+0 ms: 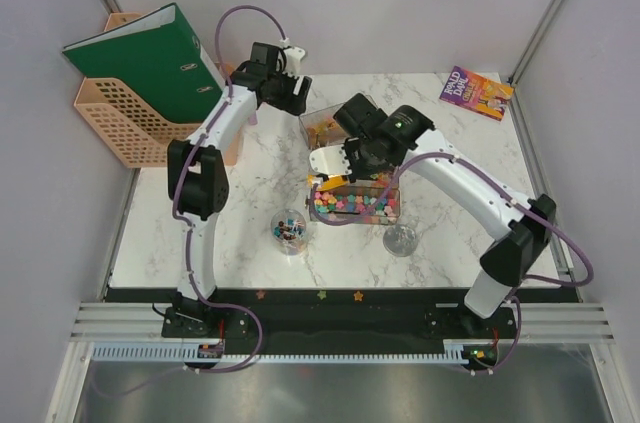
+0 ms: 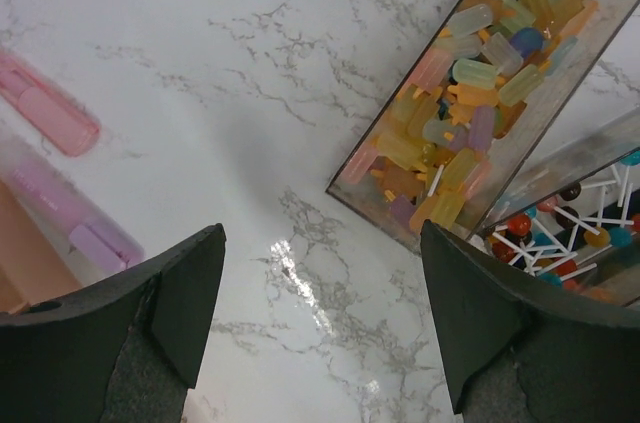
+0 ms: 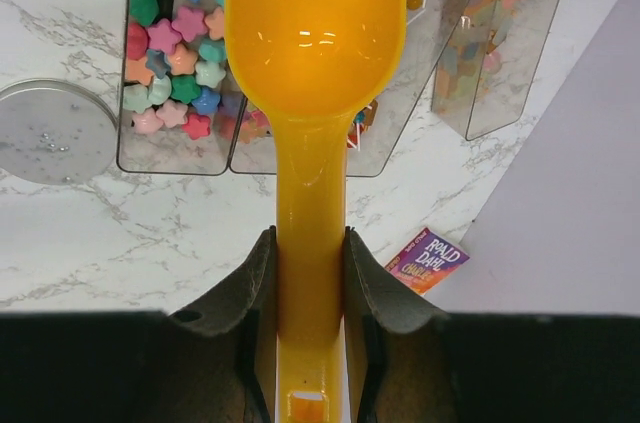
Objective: Pack the candies
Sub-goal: Place the fake candies in the packing bottle.
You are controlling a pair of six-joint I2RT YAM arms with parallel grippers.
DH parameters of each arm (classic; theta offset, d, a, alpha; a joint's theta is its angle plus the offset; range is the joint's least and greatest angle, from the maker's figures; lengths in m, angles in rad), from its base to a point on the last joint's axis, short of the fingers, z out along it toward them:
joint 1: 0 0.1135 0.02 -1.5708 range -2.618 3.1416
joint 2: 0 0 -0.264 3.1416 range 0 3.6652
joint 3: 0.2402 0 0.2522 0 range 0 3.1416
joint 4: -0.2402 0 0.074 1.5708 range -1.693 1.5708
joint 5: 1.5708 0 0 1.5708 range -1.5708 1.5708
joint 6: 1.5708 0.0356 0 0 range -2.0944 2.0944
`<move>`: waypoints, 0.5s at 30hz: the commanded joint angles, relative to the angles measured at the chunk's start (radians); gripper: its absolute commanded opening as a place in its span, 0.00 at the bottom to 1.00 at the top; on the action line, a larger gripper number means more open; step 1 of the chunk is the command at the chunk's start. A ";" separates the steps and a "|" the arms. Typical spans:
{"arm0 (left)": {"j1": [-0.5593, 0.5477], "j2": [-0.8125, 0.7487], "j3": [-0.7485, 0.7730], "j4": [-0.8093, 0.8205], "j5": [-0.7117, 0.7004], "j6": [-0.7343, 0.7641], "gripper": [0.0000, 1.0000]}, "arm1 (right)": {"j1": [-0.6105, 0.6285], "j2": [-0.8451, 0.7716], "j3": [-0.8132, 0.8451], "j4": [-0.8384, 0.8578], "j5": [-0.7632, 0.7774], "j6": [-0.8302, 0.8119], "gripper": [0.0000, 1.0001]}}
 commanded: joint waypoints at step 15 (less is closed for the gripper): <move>-0.135 0.145 0.185 0.032 0.148 0.200 0.68 | -0.350 -0.122 -0.097 0.153 -0.081 0.210 0.00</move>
